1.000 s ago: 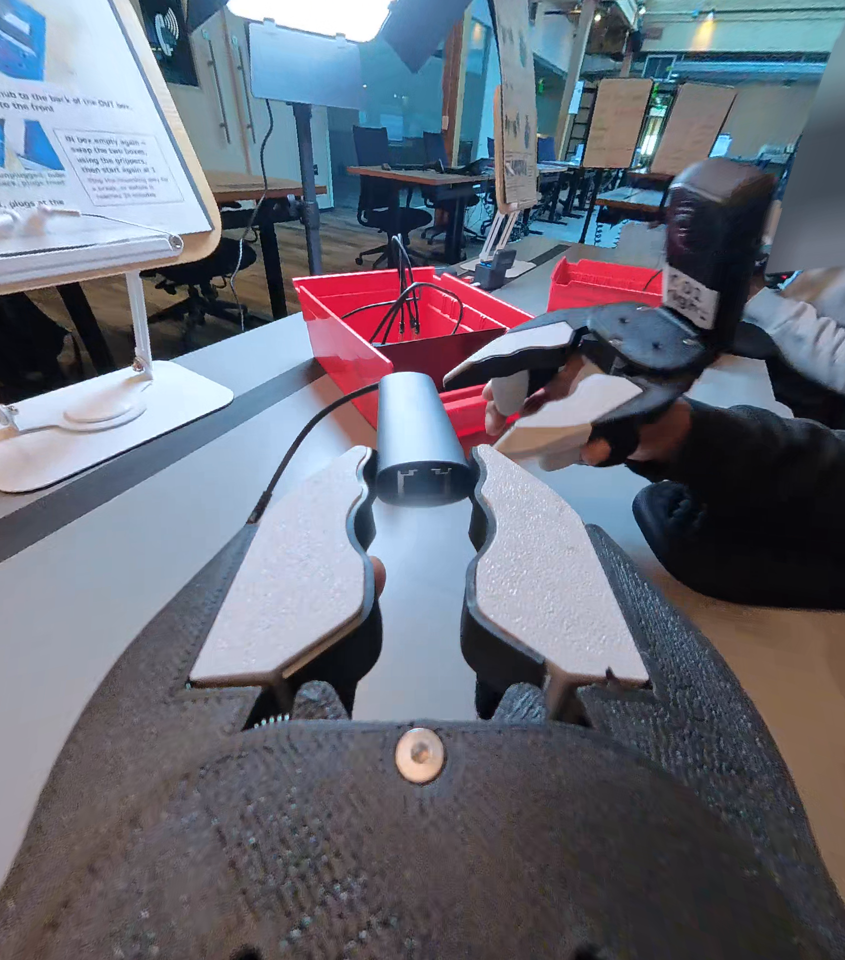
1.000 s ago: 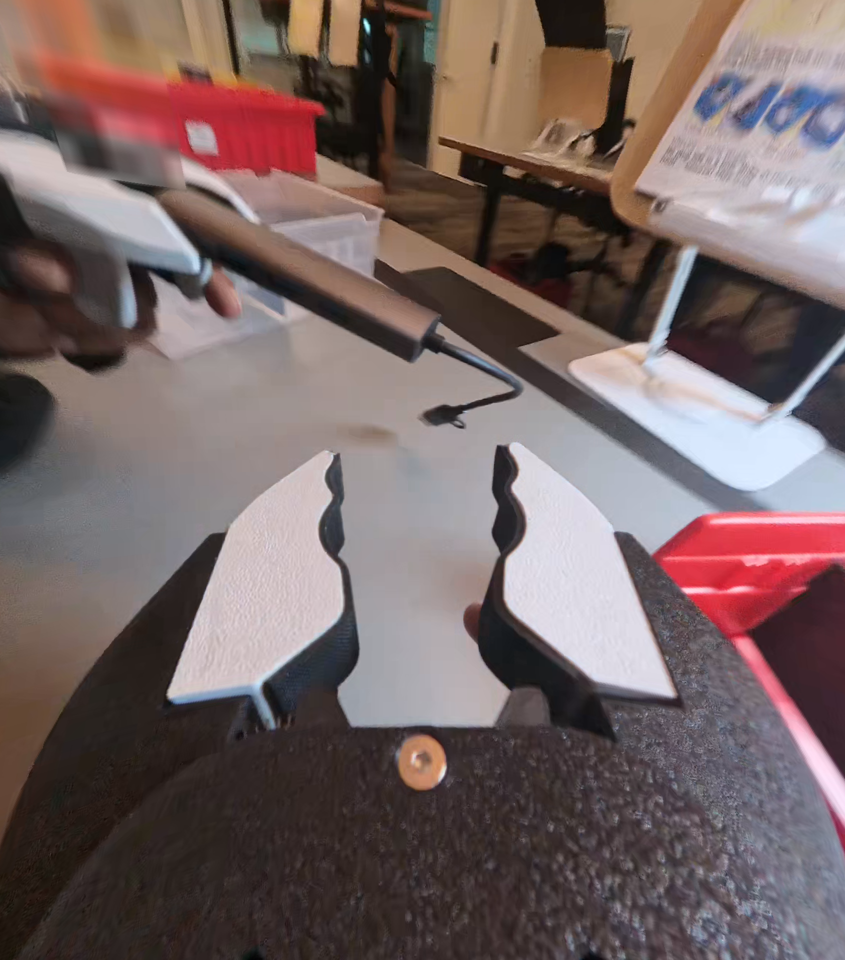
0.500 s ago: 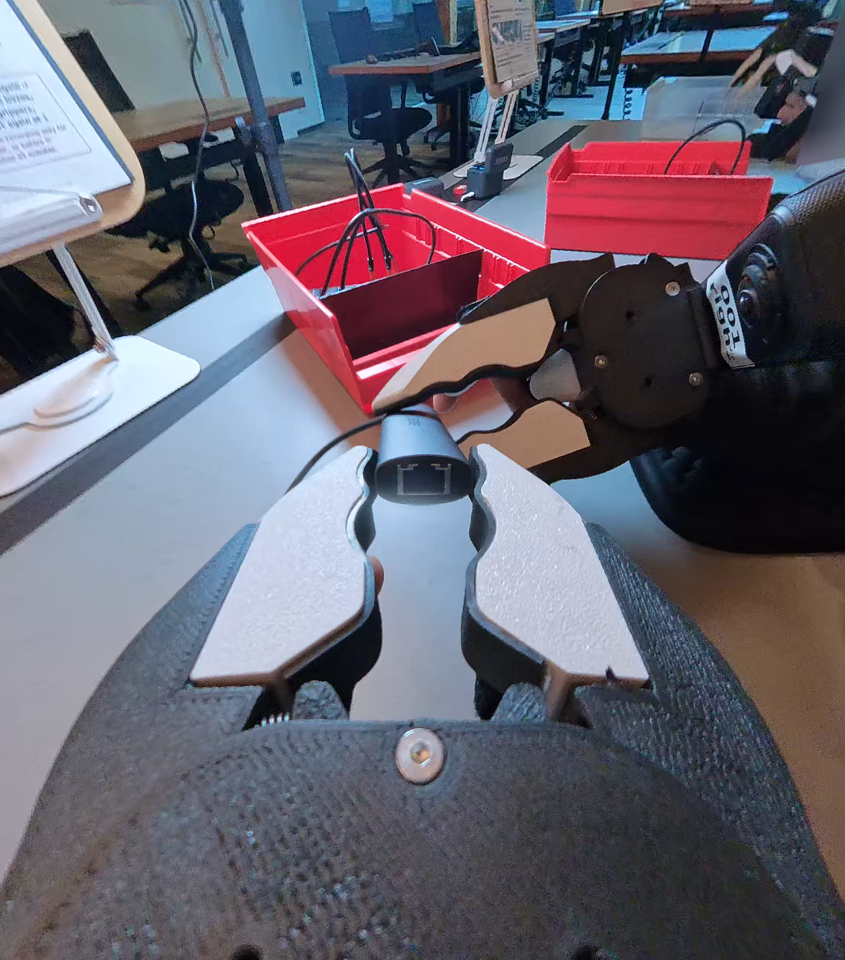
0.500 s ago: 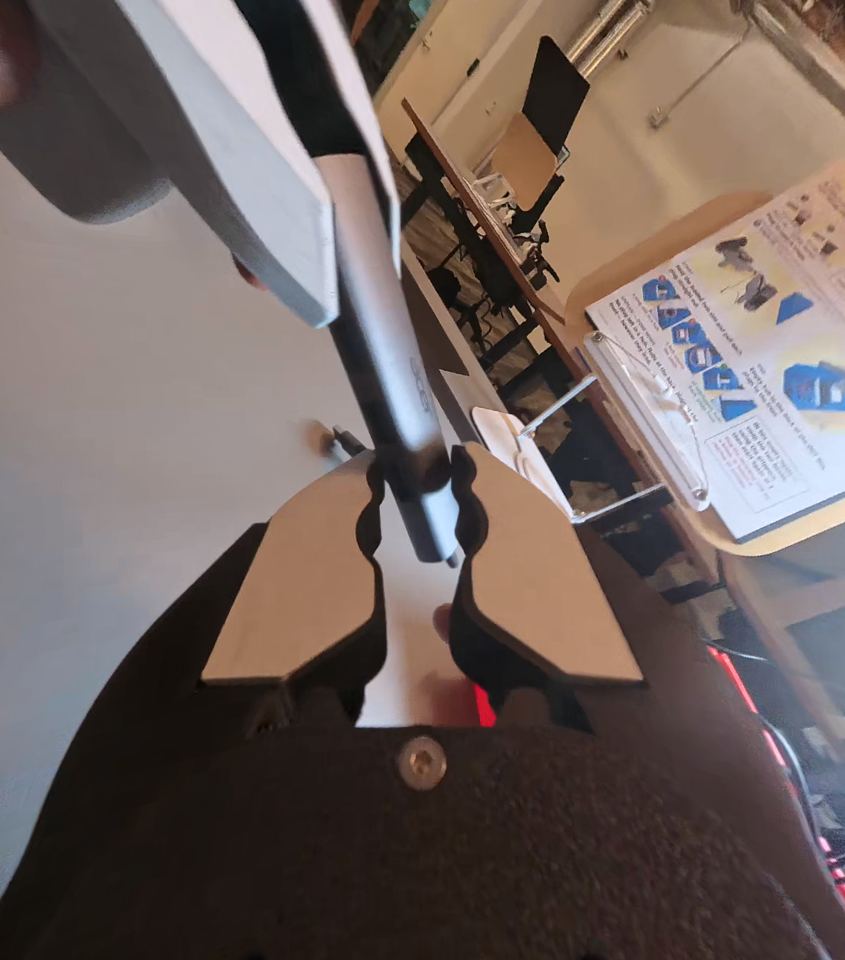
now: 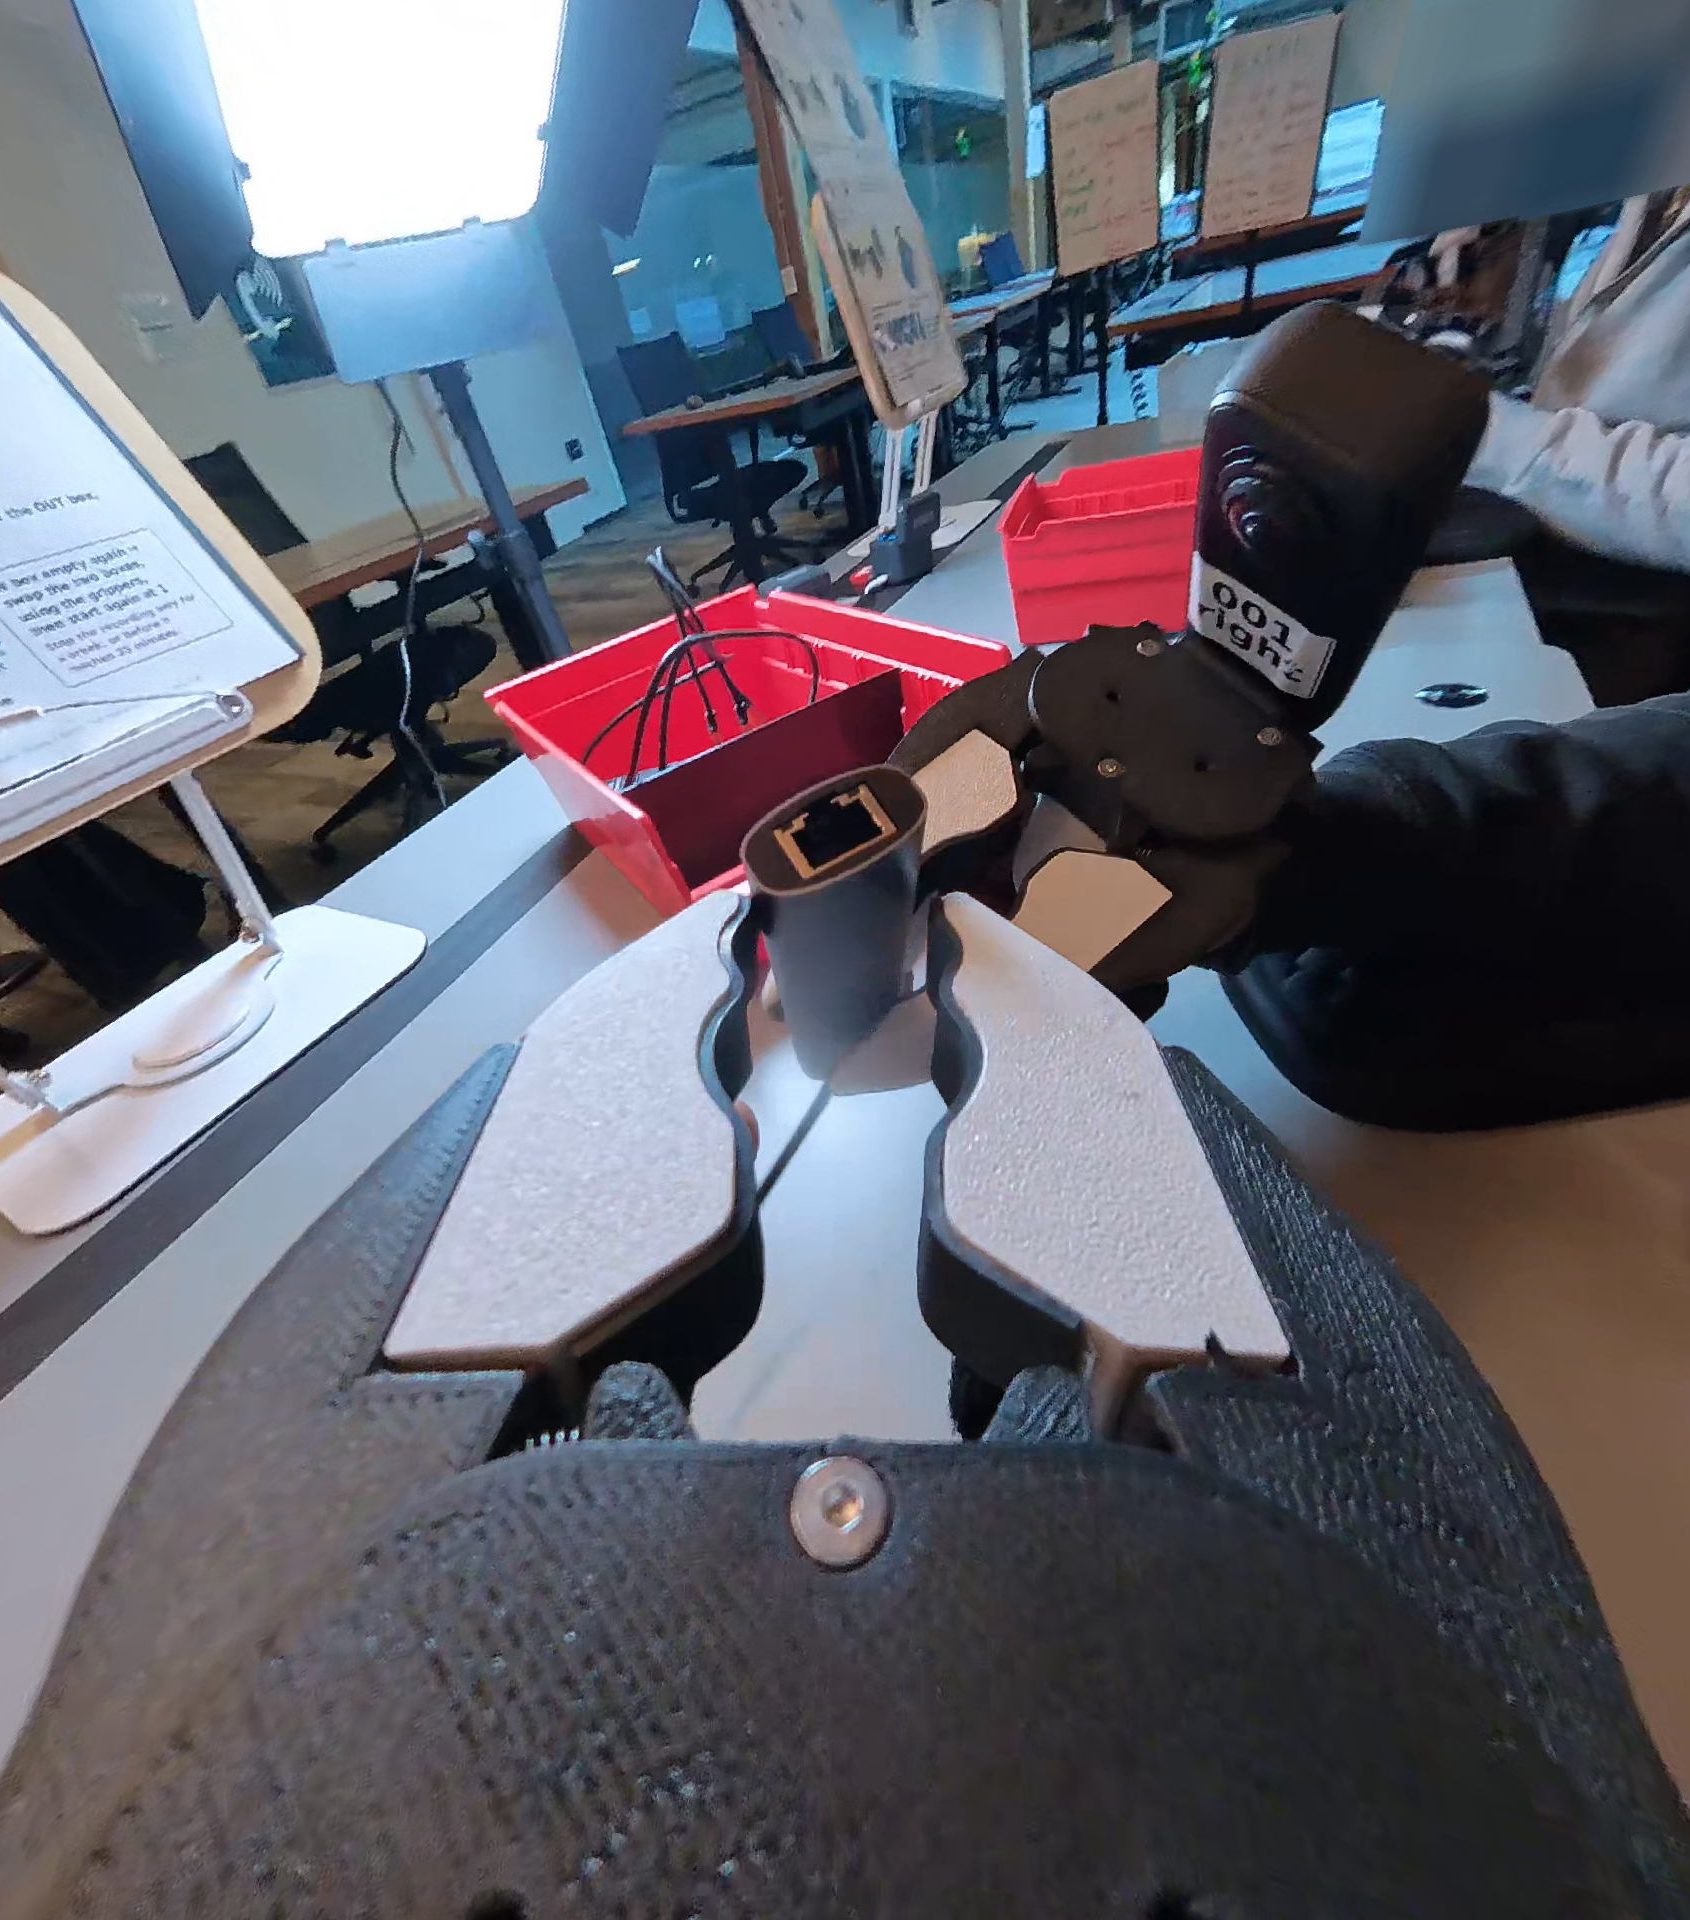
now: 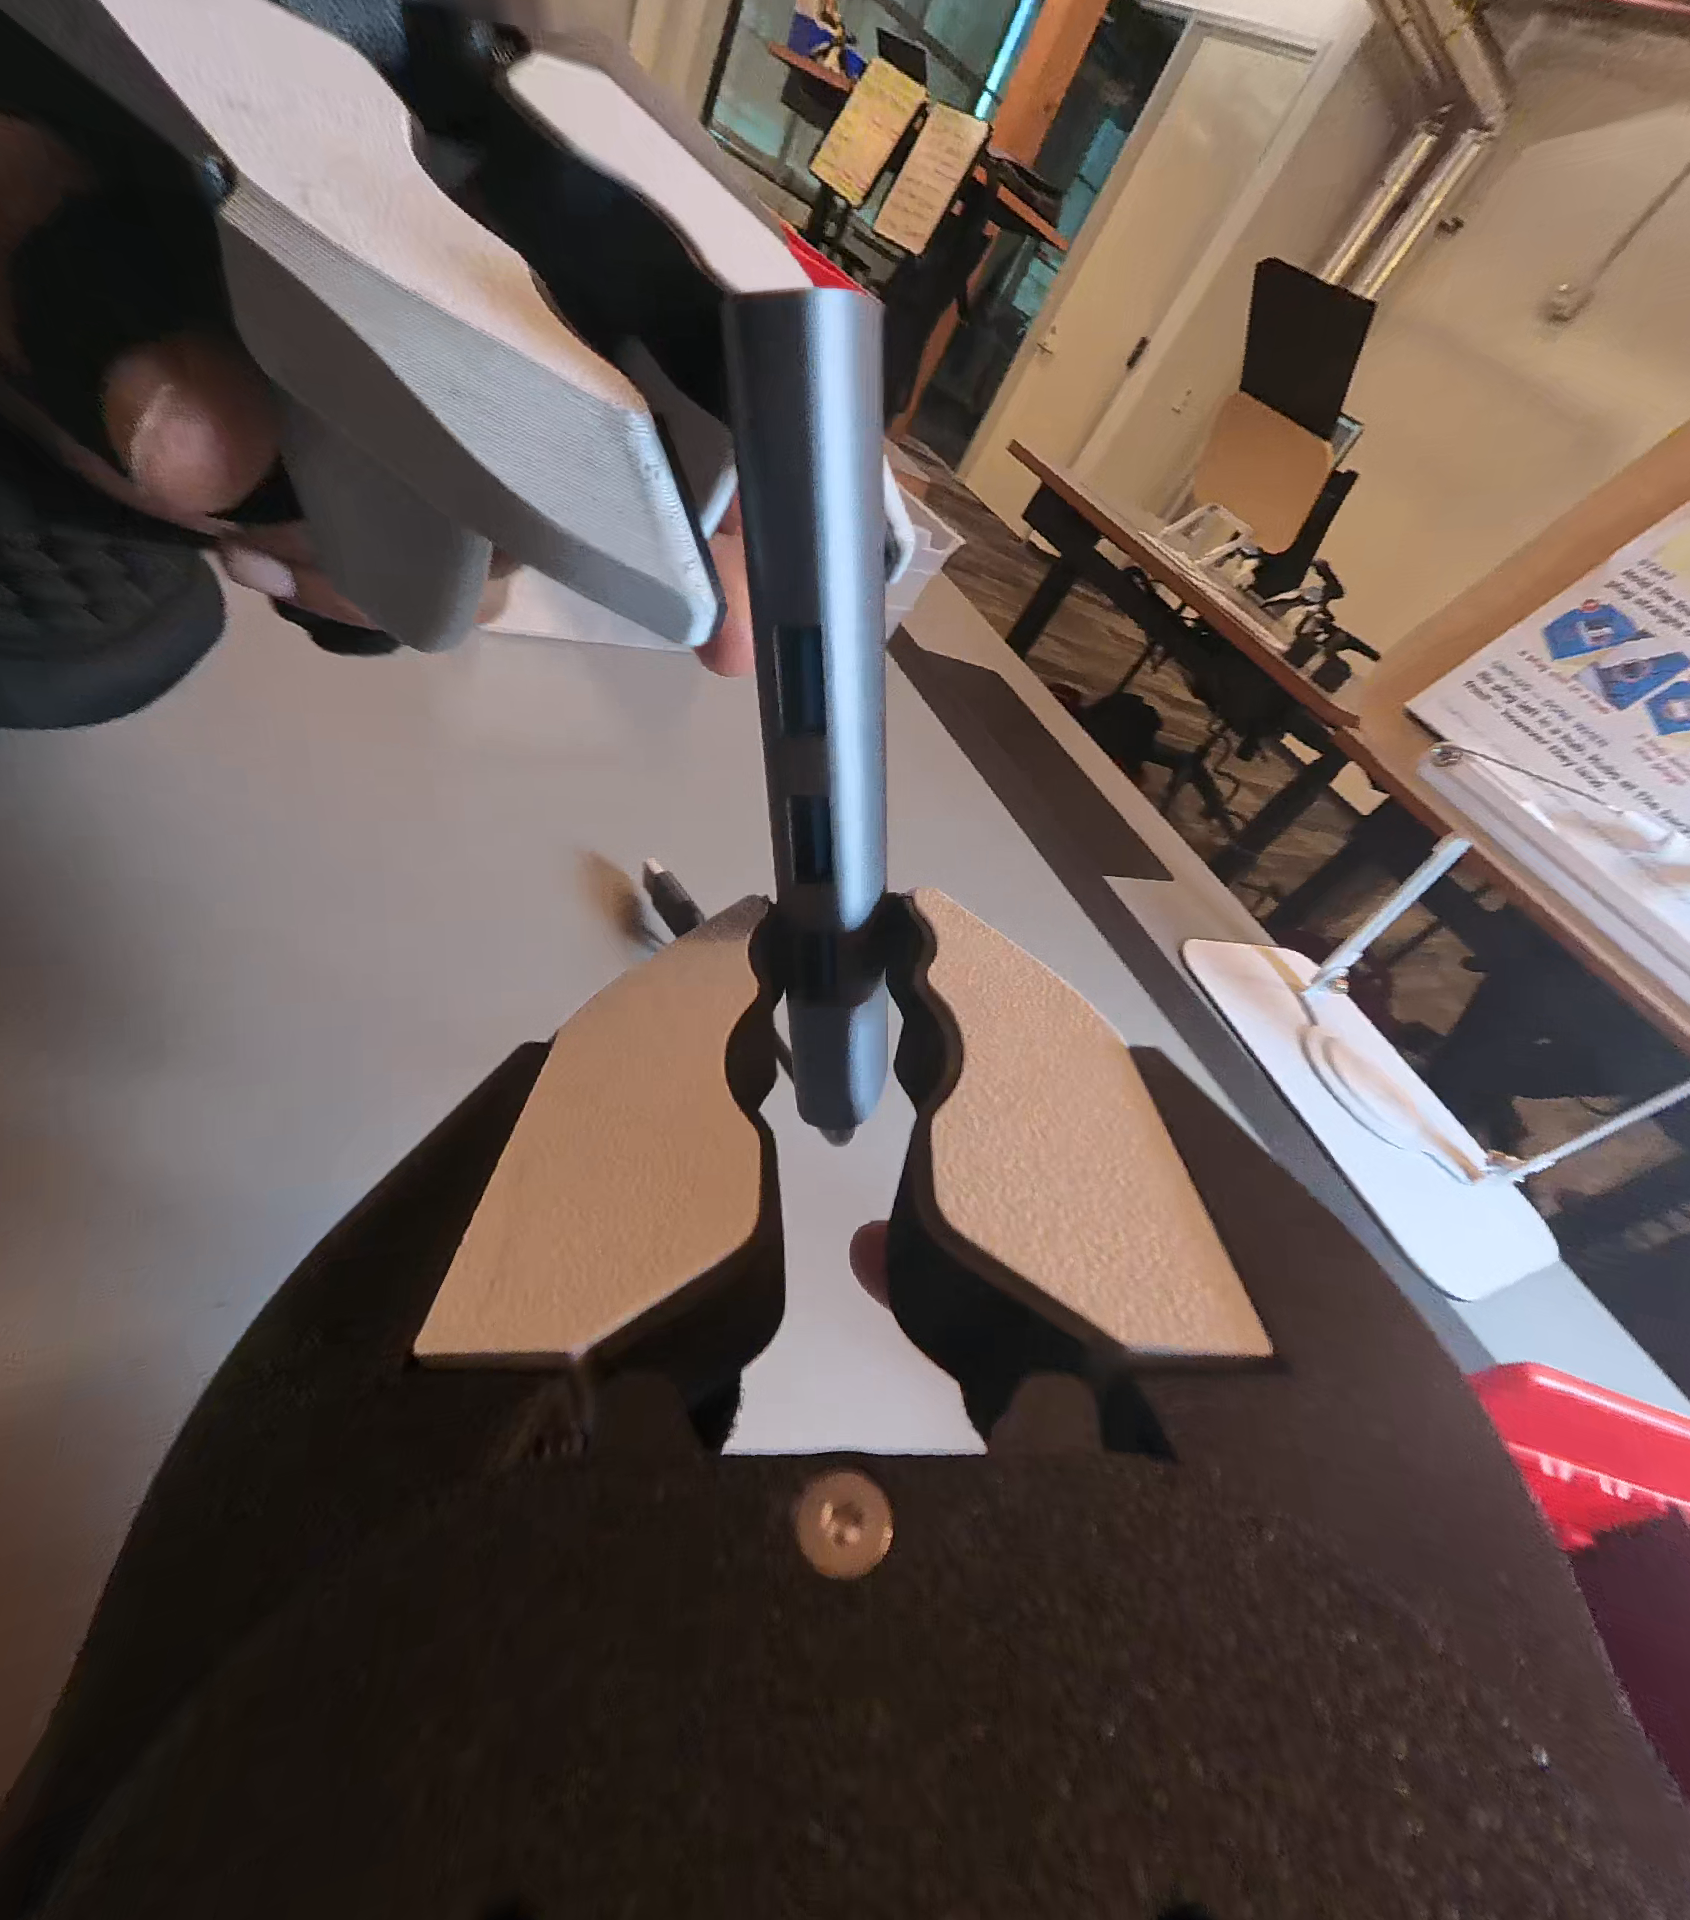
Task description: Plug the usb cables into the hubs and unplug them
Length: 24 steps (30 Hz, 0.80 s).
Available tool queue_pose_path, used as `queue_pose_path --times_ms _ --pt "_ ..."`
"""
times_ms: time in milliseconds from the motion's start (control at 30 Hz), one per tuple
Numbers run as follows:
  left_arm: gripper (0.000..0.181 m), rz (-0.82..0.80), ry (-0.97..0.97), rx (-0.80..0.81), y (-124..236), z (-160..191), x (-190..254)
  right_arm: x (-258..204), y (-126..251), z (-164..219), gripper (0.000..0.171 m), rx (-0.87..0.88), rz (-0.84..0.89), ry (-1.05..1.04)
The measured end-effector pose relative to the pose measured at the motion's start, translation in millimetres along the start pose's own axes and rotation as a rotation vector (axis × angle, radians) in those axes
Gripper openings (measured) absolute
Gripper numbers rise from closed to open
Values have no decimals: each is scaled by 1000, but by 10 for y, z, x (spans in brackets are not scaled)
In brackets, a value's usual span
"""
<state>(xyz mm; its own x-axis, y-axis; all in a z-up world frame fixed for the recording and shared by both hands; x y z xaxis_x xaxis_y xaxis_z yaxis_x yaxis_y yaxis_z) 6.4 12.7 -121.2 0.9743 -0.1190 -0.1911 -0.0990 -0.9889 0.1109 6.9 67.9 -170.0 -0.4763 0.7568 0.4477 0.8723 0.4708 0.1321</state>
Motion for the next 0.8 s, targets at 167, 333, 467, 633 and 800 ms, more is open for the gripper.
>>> queue_pose_path --times_ms 167,333,467,633,800 --pt "38 82 13 51 75 24 -94 -122 -16 6 18 -64 -100 -61" --pt "41 157 -147 -40 209 71 -75 -201 -43 87 18 -190 -134 -43" --pt "33 153 -317 -240 184 373 -50 -265 -63 179 18 -306 -157 27" --pt "21 163 -388 -262 157 481 -52 -181 -6 172 19 -321 -100 108" --pt "19 179 -254 -27 270 184 -119 44 160 -218 25 -53 -14 11"
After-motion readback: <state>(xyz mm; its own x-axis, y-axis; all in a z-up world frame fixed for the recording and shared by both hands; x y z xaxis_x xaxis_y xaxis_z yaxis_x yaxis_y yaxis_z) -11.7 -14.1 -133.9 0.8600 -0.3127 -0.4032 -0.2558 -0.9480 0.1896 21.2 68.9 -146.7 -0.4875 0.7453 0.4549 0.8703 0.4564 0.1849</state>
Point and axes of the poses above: each gripper's, where its closed fingertips meet, y back along the fingers, z out of its underside, x = y × z across the jaws, the point moved 3 cm from there along y, back along the fingers, and after that the axes turned 3 degrees about z, right-handed, at the moved point
